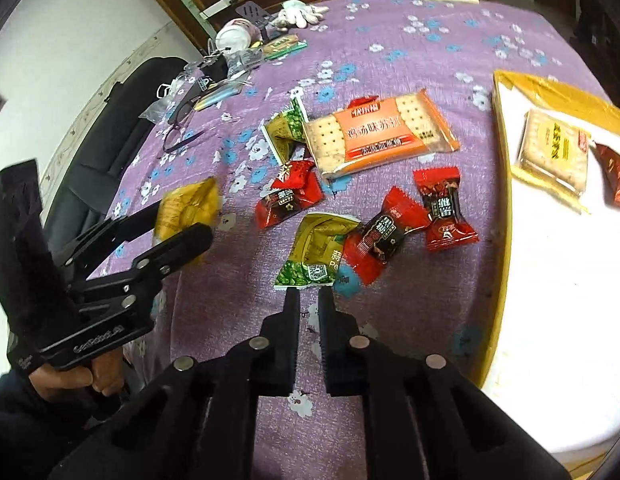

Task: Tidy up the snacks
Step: 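Carry the cheese cracker pack and green-yellow packet over the white tray with both grippers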

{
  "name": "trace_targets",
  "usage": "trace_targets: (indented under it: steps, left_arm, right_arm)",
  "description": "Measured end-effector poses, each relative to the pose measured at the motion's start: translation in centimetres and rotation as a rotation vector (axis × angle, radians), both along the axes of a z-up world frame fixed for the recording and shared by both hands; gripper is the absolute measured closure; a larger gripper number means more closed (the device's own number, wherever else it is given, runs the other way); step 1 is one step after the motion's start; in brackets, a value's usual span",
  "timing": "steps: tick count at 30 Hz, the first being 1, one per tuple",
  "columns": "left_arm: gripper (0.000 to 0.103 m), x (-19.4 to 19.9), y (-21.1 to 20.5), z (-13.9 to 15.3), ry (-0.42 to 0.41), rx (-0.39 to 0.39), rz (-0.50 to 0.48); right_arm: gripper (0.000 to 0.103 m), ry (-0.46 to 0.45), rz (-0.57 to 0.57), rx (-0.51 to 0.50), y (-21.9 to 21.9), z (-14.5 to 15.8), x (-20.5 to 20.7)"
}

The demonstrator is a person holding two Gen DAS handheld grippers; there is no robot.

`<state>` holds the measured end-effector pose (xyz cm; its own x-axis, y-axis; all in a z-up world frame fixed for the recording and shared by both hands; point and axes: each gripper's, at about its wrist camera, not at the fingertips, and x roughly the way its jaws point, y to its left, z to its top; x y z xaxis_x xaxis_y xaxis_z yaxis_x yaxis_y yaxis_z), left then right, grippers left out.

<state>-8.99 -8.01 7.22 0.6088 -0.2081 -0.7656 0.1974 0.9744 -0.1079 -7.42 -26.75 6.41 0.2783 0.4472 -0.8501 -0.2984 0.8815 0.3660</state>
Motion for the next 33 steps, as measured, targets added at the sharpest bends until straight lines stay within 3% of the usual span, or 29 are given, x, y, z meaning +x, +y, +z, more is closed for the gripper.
trace_targets:
  steps: [4, 12, 18, 25, 33]
  left_arm:
    - [0.034, -0.6, 0.7, 0.0, 0.000, 0.006, 0.012]
    - [0.034, -1.4, 2.6, -0.1, 0.006, 0.016, 0.036]
    - [0.034, -1.2, 2.8, -0.1, 0.008, 0.017, 0.030]
    - [0.034, -0.4, 1.6, 0.5, -0.001, 0.012, 0.010]
    - [0.034, 0.1, -1.7, 1.2, -0.013, 0.013, -0.048]
  right_arm:
    - [0.069, 0.001, -0.009, 0.002, 1.0, -0.2, 1.3]
    - [0.068, 0.058, -0.019, -0.111, 4.0, -3.2, 4.3]
    - [0.070, -0.025, 0.039, -0.217, 6.1, -3.2, 3.6]
    - [0.084, -0.018, 0.059, -0.088, 4.5, -2.0, 1.8]
    - [0.085, -0.093, -0.011, -0.011, 0.3, 0.9, 0.2]
